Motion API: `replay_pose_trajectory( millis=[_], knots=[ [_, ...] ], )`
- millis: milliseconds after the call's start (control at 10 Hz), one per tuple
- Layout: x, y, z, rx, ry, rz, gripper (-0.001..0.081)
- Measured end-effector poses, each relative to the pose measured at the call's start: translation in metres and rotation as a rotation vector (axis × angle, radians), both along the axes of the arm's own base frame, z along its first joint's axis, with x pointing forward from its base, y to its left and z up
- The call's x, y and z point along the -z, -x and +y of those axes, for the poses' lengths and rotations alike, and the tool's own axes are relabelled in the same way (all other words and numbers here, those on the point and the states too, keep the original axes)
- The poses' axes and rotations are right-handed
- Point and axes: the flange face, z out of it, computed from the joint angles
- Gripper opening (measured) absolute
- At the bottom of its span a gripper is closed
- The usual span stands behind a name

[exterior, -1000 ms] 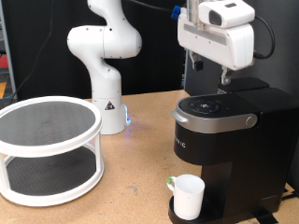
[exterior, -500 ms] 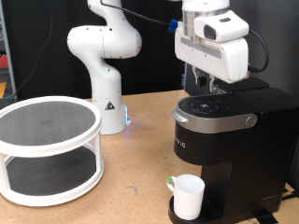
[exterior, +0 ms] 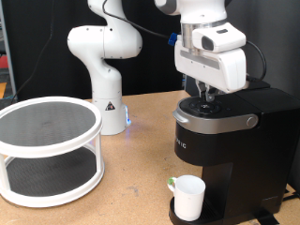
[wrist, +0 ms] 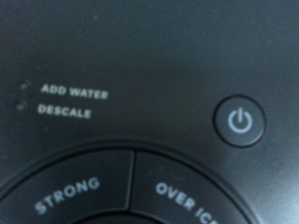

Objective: Make a cup of coffee with the keurig machine

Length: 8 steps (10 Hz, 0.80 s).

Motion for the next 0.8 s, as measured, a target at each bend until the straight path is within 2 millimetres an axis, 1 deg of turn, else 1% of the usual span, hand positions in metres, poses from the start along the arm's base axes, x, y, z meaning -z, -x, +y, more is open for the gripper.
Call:
replay_pose_trajectory(
  millis=[100,400,800],
  knots=[
    [0.0027,0.0008,-0.0003,0.001,0.001,-0.005,0.0006],
    [0.01,0.0037,-0.001,0.004,0.004,-0.008,0.0005],
    [0.0108,0.0045,-0.0014,0.011,0.02,0.002,0.0005]
  ],
)
